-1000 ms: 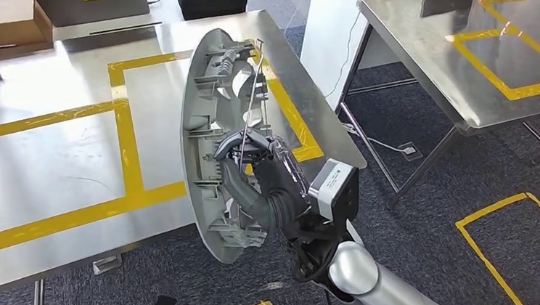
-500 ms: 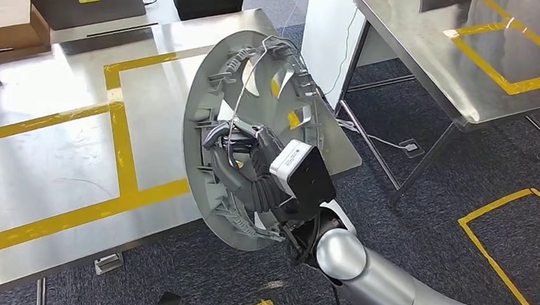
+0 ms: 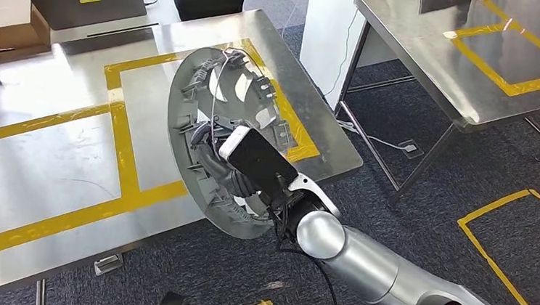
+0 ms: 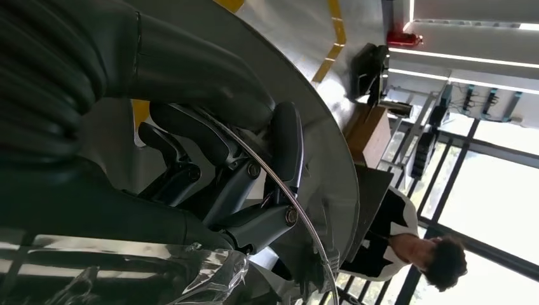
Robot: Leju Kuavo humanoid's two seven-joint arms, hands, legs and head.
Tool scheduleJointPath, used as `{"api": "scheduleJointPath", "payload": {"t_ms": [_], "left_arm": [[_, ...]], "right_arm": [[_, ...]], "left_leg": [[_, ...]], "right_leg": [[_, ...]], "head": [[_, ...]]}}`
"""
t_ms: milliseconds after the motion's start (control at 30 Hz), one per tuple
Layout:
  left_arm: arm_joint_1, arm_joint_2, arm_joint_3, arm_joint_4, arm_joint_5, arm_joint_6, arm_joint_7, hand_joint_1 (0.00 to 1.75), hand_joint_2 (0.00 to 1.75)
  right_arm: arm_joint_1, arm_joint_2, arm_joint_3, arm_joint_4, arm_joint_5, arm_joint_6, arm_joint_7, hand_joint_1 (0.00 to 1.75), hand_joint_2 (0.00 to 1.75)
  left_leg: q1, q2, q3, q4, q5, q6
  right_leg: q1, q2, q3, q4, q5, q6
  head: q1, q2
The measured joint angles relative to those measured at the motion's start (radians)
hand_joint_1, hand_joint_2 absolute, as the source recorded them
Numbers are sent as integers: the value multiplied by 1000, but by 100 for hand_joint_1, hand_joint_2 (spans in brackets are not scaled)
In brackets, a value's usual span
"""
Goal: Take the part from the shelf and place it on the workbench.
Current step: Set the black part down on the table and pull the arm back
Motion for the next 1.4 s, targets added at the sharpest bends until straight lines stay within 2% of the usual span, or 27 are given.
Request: {"api": "scheduleJointPath", "payload": {"t_ms": [500, 1000, 1400], "left_arm": [[-2, -7, 0, 0, -18, -14, 14, 0, 175], [1, -10, 0, 0, -44, -34, 23, 0, 175], [2, -16, 0, 0, -70, -49, 42, 0, 175]], "right_arm": [[-56, 72, 78, 219, 161, 76, 55, 175, 175], [-60, 139, 163, 342, 377, 121, 56, 175, 175], [-80, 218, 191, 439, 465, 144, 66, 175, 175]], "left_leg": [[0, 0, 0, 0, 0, 0], [0, 0, 1, 0, 0, 0], [0, 0, 1, 0, 0, 0]], "right_leg": [[0, 0, 0, 0, 0, 0], [0, 0, 0, 0, 0, 0], [0, 0, 1, 0, 0, 0]], "head": [[0, 0], [0, 0], [0, 0]]}}
